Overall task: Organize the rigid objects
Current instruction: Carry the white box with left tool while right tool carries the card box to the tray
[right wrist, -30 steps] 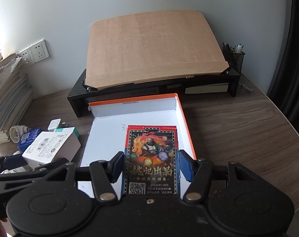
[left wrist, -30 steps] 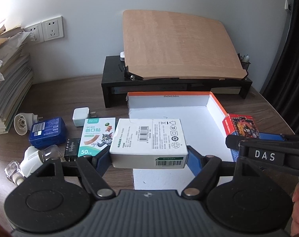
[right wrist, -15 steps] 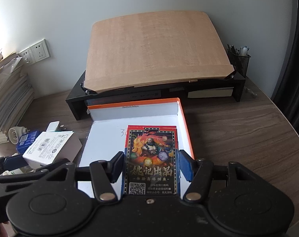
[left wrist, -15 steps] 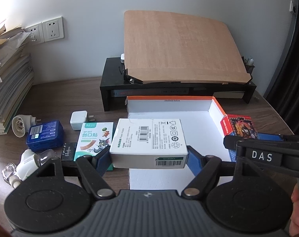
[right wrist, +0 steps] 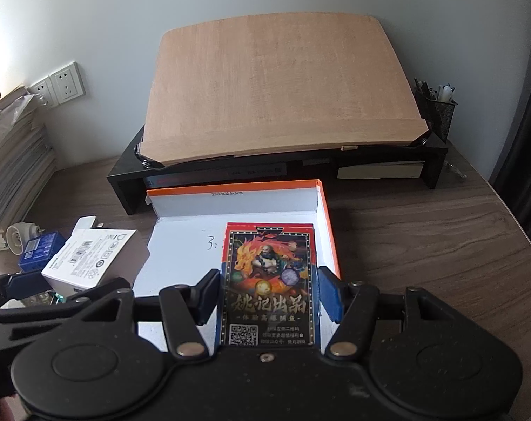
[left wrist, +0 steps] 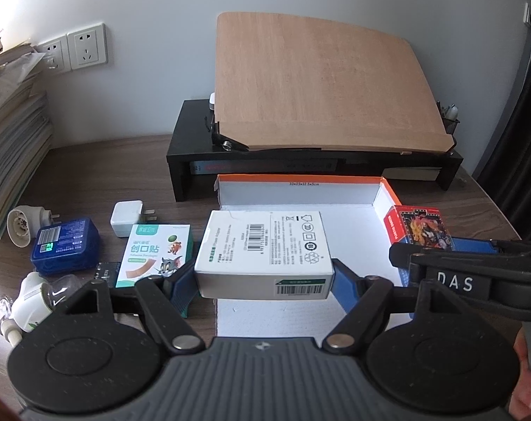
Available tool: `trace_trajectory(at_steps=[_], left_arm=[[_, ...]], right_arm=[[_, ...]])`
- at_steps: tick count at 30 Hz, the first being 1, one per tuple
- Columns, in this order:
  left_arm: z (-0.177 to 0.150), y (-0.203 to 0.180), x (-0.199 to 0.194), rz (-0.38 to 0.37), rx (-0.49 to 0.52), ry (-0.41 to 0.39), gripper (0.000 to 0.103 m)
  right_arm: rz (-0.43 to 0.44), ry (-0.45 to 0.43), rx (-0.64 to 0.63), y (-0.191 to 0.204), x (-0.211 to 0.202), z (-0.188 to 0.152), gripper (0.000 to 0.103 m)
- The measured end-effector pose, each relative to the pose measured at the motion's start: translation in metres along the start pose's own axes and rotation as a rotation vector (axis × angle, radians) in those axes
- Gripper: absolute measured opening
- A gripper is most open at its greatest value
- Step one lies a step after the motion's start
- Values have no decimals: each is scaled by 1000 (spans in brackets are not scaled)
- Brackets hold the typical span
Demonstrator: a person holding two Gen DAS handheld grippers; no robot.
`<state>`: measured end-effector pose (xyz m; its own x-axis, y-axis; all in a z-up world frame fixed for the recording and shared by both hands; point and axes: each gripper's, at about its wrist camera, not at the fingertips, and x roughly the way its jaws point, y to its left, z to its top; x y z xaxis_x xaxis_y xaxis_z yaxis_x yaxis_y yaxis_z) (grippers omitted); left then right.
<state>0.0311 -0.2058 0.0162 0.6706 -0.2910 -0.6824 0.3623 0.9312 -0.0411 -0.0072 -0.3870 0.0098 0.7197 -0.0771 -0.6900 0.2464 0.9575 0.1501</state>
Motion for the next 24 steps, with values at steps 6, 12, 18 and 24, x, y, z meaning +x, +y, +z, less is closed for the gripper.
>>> trace_trajectory(at_steps=[6, 12, 18, 24], left_arm=[[2, 1, 11, 9, -8, 19, 79], [5, 5, 21, 17, -17, 33, 79], [8, 4, 32, 13, -7, 53, 79], [9, -4, 43, -2, 18, 68, 79]], right_arm=[[5, 18, -19, 1, 15, 6, 71], [8, 31, -40, 6, 30, 16, 71], [12, 50, -41, 10, 44, 27, 71], [3, 67, -41, 13, 58, 36, 72]])
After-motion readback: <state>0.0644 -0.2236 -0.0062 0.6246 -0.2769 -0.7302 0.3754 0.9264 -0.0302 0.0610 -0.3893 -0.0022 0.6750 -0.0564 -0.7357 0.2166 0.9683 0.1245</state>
